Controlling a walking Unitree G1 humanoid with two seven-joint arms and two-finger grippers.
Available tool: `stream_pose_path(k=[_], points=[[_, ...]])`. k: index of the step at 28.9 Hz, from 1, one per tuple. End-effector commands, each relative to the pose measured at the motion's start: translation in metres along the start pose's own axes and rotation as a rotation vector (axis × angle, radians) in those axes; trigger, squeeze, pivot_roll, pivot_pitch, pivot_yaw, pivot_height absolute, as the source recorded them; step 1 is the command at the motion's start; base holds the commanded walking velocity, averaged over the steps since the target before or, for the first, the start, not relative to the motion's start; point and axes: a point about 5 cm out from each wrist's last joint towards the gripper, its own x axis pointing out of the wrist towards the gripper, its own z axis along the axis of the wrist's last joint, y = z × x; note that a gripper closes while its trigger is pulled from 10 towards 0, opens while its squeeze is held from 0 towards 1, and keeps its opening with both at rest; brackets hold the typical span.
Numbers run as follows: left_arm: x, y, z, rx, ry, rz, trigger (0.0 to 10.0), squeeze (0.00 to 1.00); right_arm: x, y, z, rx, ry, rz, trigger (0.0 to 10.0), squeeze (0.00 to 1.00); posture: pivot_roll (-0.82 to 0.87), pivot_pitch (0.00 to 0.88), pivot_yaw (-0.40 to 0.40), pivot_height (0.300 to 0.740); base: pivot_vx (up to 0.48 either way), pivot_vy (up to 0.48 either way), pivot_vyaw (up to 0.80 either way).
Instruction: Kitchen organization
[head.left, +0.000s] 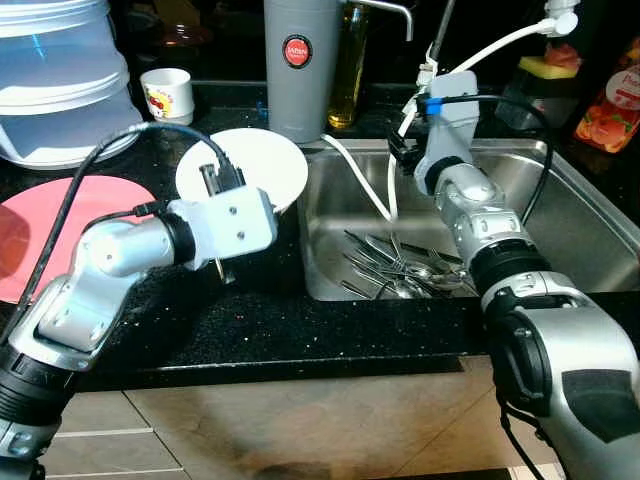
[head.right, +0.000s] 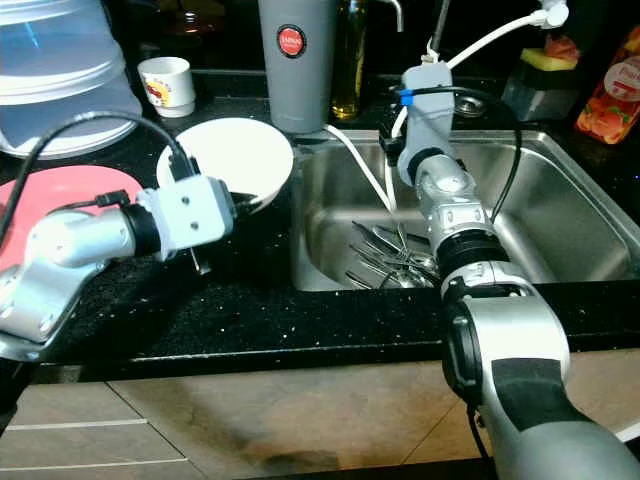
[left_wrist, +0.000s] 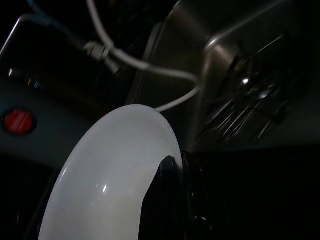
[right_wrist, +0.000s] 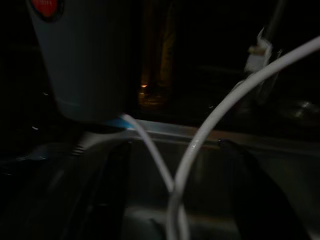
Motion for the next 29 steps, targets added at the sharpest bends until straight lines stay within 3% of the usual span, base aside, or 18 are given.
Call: stream_pose_path(k=[1, 4, 6, 11, 13, 14, 15, 23, 25, 29], points=[[0.002, -0.005, 0.002, 0.031, -0.023, -0.035, 0.0, 0.00, 0.003, 0.005, 0.010, 0.048, -0.015, 0.035, 10.0, 1.00, 0.05, 0.155, -0.003, 0.740, 0.000, 0.000, 0.00], [0.006, -0.009, 0.006, 0.044, -0.051, -0.045, 0.0, 0.00, 0.004, 0.017, 0.008, 0.061, 0.036, 0.147, 10.0, 1.00, 0.05, 0.155, -0.003, 0.740, 0.000, 0.000, 0.00], [0.009, -0.012, 0.008, 0.058, -0.075, -0.044, 0.0, 0.00, 0.004, 0.032, 0.002, 0.100, 0.103, 0.290, 10.0, 1.00, 0.05, 0.155, -0.003, 0.740, 0.000, 0.000, 0.00], [0.012, -0.015, 0.003, 0.077, -0.073, -0.049, 0.0, 0.00, 0.002, 0.049, 0.002, 0.160, 0.148, 0.438, 10.0, 1.00, 0.04, 0.158, -0.001, 0.740, 0.000, 0.000, 0.00], [0.012, -0.016, 0.000, 0.066, -0.068, -0.052, 0.0, 0.00, 0.001, 0.052, 0.001, 0.138, 0.163, 0.470, 10.0, 0.27, 0.04, 0.158, -0.001, 0.740, 0.000, 0.000, 0.00], [0.012, -0.016, 0.000, 0.066, -0.068, -0.052, 0.0, 0.00, 0.001, 0.052, 0.001, 0.138, 0.163, 0.470, 10.0, 0.27, 0.04, 0.158, -0.001, 0.740, 0.000, 0.000, 0.00], [0.012, -0.017, -0.001, 0.064, -0.065, -0.057, 0.0, 0.00, 0.000, 0.052, 0.001, 0.132, 0.169, 0.484, 10.0, 0.00, 0.04, 0.156, 0.001, 0.740, 0.000, 0.000, 0.00], [0.010, -0.021, -0.007, 0.066, -0.057, -0.076, 0.0, 0.00, 0.000, 0.047, 0.017, 0.186, 0.123, 0.503, 10.0, 0.00, 0.05, 0.158, 0.000, 0.740, 0.000, 0.000, 0.00], [0.010, -0.021, -0.008, 0.071, -0.057, -0.074, 0.0, 0.00, -0.002, 0.048, 0.024, 0.221, 0.111, 0.558, 10.0, 0.00, 0.05, 0.155, -0.003, 0.740, 0.000, 0.000, 0.00], [0.012, -0.022, -0.009, 0.062, -0.064, -0.072, 0.0, 0.00, -0.011, 0.057, 0.017, 0.168, 0.170, 0.710, 10.0, 0.00, 0.05, 0.147, -0.002, 0.740, 0.000, 0.000, 0.00]])
